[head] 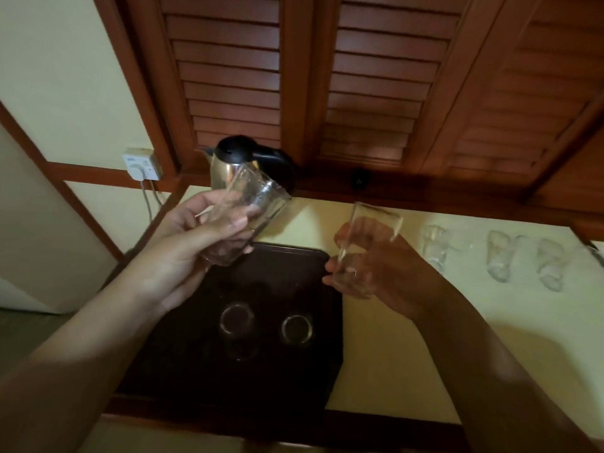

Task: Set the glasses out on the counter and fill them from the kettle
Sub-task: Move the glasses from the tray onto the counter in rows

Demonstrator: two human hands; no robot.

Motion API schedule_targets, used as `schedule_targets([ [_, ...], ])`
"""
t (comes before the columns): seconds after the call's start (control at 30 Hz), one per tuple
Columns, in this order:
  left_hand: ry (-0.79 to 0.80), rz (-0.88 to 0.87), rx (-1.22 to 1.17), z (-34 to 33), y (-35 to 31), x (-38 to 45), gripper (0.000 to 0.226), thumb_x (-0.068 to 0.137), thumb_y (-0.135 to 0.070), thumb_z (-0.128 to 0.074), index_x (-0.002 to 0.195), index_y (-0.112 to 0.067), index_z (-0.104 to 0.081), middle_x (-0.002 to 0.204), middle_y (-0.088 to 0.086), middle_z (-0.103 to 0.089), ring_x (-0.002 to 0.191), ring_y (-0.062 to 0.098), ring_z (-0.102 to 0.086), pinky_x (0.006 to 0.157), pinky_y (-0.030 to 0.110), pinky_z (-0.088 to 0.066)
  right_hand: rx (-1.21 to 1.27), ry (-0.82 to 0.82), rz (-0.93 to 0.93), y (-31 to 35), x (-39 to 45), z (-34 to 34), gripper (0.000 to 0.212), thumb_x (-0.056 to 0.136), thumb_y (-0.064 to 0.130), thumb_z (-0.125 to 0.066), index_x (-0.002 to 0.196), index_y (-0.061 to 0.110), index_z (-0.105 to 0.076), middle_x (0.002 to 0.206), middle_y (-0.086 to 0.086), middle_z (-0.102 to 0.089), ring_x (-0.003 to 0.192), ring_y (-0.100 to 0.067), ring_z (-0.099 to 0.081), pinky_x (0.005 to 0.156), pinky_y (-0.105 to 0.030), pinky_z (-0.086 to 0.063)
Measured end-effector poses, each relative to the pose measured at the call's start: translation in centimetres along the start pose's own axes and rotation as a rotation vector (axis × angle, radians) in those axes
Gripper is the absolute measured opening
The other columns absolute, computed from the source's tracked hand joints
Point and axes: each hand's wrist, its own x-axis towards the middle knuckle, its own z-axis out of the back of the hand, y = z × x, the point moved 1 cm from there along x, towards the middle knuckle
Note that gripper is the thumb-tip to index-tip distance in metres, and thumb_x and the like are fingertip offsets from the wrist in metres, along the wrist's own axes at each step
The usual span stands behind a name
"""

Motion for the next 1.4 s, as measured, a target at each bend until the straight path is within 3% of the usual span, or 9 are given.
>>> schedule_targets([
  [0.27, 0.058, -0.012, 0.223, -14.4, 8.0, -0.1, 0.060, 0.062, 0.003, -0.092, 0.118, -0.003, -0.070, 0.105, 0.010, -0.077, 0.094, 0.019, -0.077, 0.083, 0.027, -0.065, -0.403, -0.238, 0.249, 0.5, -8.4, 10.8, 0.036, 0.069, -0.020, -0.074, 0.095, 0.005, -0.069, 0.091, -0.008, -0.075, 0.091, -0.027, -0.074, 0.077, -0.037, -0.060],
  [0.43, 0.047, -0.070, 0.351, -19.1, 16.2, 0.0, 0.059, 0.054, -0.020, -0.090, 0.104, -0.004, -0.063, 0.096, 0.003, -0.070, 0.088, 0.006, -0.073, 0.081, 0.021, -0.060, -0.529, -0.350, 0.205, -2.9, -12.5, 17.1, 0.031, 0.060, -0.006, -0.081, 0.083, 0.008, -0.068, 0.093, -0.006, -0.074, 0.091, -0.023, -0.073, 0.079, -0.043, -0.058],
  [0.57, -0.018, -0.021, 0.409, -21.0, 21.3, -0.1, 0.058, 0.058, 0.008, -0.092, 0.104, 0.011, -0.057, 0.093, 0.006, -0.064, 0.075, -0.001, -0.067, 0.068, 0.023, -0.059, -0.579, -0.364, 0.145, -6.3, -14.0, 19.2, 0.026, 0.066, 0.002, -0.087, 0.081, 0.012, -0.069, 0.090, -0.008, -0.071, 0.081, -0.014, -0.067, 0.071, -0.034, -0.054],
  [0.67, -0.034, -0.029, 0.434, -21.8, 22.6, 0.0, 0.056, 0.057, -0.006, -0.091, 0.101, 0.001, -0.058, 0.097, 0.005, -0.064, 0.084, 0.008, -0.068, 0.071, 0.026, -0.061, -0.579, -0.364, 0.168, -8.0, -14.6, 20.0, 0.029, 0.070, 0.003, -0.090, 0.082, 0.018, -0.068, 0.090, -0.005, -0.072, 0.081, -0.009, -0.069, 0.073, -0.026, -0.054],
  [0.73, -0.055, -0.035, 0.519, -21.7, 23.1, -0.2, 0.054, 0.057, -0.022, -0.091, 0.101, -0.016, -0.061, 0.097, -0.004, -0.068, 0.090, 0.018, -0.071, 0.079, 0.039, -0.063, -0.543, -0.382, 0.158, -9.0, -14.9, 20.5, 0.032, 0.069, 0.011, -0.092, 0.082, 0.026, -0.068, 0.090, -0.004, -0.074, 0.085, -0.021, -0.072, 0.077, -0.038, -0.058],
  [0.93, -0.070, -0.038, 0.675, -21.6, 23.0, -0.4, 0.055, 0.057, -0.034, -0.091, 0.104, -0.028, -0.063, 0.101, -0.011, -0.071, 0.096, 0.023, -0.073, 0.086, 0.054, -0.062, -0.485, -0.361, 0.134, -9.6, -14.8, 21.1, 0.035, 0.067, 0.014, -0.095, 0.089, 0.023, -0.069, 0.098, -0.003, -0.075, 0.095, -0.022, -0.074, 0.085, -0.045, -0.059],
  [1.13, -0.010, 0.121, 0.785, -21.8, 20.2, -1.5, 0.115, 0.044, -0.037, -0.107, 0.141, -0.029, -0.047, 0.129, -0.026, -0.059, 0.122, -0.001, -0.059, 0.104, 0.029, -0.052, -0.694, -0.221, 0.077, -6.0, -16.1, 21.7, 0.114, 0.055, 0.044, -0.102, 0.152, 0.033, -0.044, 0.156, 0.015, -0.052, 0.148, -0.007, -0.044, 0.119, -0.034, -0.039],
  [1.27, 0.082, 0.341, 0.904, -22.4, 14.0, -2.9, 0.155, 0.047, -0.025, -0.110, 0.169, -0.028, -0.016, 0.164, -0.011, -0.042, 0.138, -0.001, -0.037, 0.110, 0.022, -0.039, -0.817, -0.140, 0.152, -0.9, -15.6, 20.7, 0.111, 0.062, 0.067, -0.088, 0.156, 0.033, -0.040, 0.160, 0.023, -0.043, 0.153, -0.004, -0.034, 0.124, -0.038, -0.025],
  [1.4, 0.340, 0.342, 1.140, -20.5, 6.8, -4.5, 0.121, 0.059, -0.039, -0.105, 0.161, -0.040, -0.039, 0.158, -0.023, -0.048, 0.142, -0.002, -0.047, 0.117, 0.021, -0.042, -0.883, -0.106, 0.288, 2.8, -12.4, 15.7, 0.081, 0.077, 0.050, -0.084, 0.147, 0.027, -0.051, 0.153, 0.012, -0.053, 0.147, -0.012, -0.045, 0.119, -0.040, -0.034],
])
